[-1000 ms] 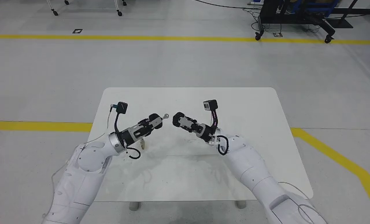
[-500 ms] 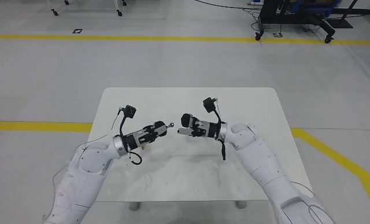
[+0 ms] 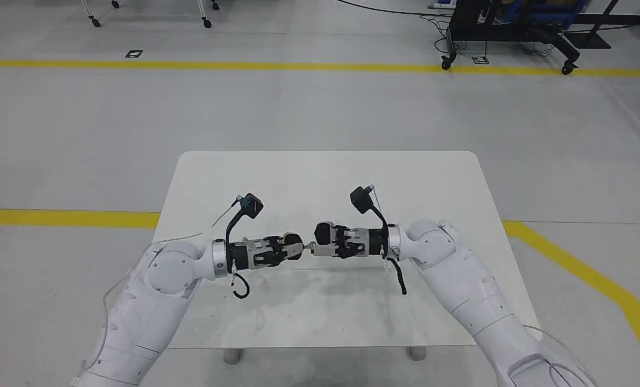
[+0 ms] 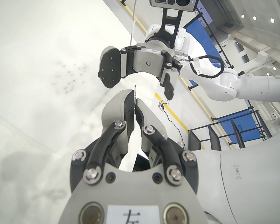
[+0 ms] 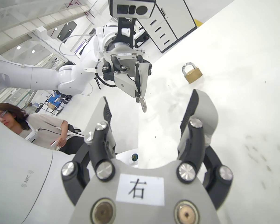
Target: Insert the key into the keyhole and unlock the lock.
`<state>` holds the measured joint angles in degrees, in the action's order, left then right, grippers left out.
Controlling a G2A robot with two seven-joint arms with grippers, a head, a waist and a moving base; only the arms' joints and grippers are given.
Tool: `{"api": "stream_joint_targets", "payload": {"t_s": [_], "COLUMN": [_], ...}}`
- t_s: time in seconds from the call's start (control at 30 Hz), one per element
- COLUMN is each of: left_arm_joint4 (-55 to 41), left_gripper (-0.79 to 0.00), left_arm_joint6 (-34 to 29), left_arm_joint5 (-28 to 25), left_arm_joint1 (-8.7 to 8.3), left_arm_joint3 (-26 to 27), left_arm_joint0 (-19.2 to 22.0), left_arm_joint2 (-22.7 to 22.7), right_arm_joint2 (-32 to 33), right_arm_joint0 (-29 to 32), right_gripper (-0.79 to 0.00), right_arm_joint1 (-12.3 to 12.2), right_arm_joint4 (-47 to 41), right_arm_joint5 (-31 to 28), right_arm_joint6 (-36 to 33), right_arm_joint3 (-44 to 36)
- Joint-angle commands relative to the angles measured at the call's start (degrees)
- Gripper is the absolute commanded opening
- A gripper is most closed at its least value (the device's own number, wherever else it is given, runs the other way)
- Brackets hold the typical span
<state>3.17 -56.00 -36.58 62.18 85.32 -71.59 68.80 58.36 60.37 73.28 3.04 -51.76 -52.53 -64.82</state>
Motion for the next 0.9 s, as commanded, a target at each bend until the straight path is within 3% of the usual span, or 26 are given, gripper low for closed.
{"api": "stream_joint_targets", "payload": {"t_s": [0.0,0.17,0.3,0.33,0.37,0.53,0.63,0.87], "left_arm_joint4": [0.41,0.79,1.92,2.06,2.24,2.27,2.12,2.19], "left_gripper": [-0.785,-0.785,-0.785,-0.785,-0.785,-0.785,-0.785,-0.785], "left_arm_joint6": [0.41,0.87,1.78,2.00,2.19,2.21,2.33,2.62], "left_arm_joint5": [-0.15,-0.50,-0.76,-0.75,-0.71,-0.72,-0.89,-0.78], "left_arm_joint1": [-0.04,-0.23,-0.41,-0.44,-0.48,-0.63,-0.73,-0.94], "left_arm_joint3": [-0.03,-0.07,0.10,0.15,0.19,0.26,0.15,0.13], "left_arm_joint0": [0.06,0.19,0.13,0.08,0.07,0.16,0.31,0.47], "left_arm_joint2": [-0.29,-0.68,-0.76,-0.84,-0.88,-1.51,-1.74,-2.40], "right_arm_joint2": [-1.68,-5.35,-8.09,-8.73,-9.38,-12.41,-14.06,-17.05], "right_arm_joint0": [-0.81,-2.76,-4.12,-4.44,-4.76,-6.14,-6.96,-8.31], "right_gripper": [-0.425,-0.437,-0.496,-0.588,-0.625,-0.659,-0.785,-0.785], "right_arm_joint1": [-0.66,-2.17,-3.16,-3.39,-3.60,-4.59,-5.05,-6.00], "right_arm_joint4": [-1.09,-3.56,-5.22,-5.55,-5.87,-7.41,-8.10,-9.35], "right_arm_joint5": [-0.31,-1.11,-1.71,-1.90,-2.13,-3.13,-3.59,-5.24], "right_arm_joint6": [0.31,1.11,1.71,1.89,2.13,3.13,3.59,5.24], "right_arm_joint3": [0.53,1.81,2.42,2.55,2.64,3.16,3.51,4.23]}}
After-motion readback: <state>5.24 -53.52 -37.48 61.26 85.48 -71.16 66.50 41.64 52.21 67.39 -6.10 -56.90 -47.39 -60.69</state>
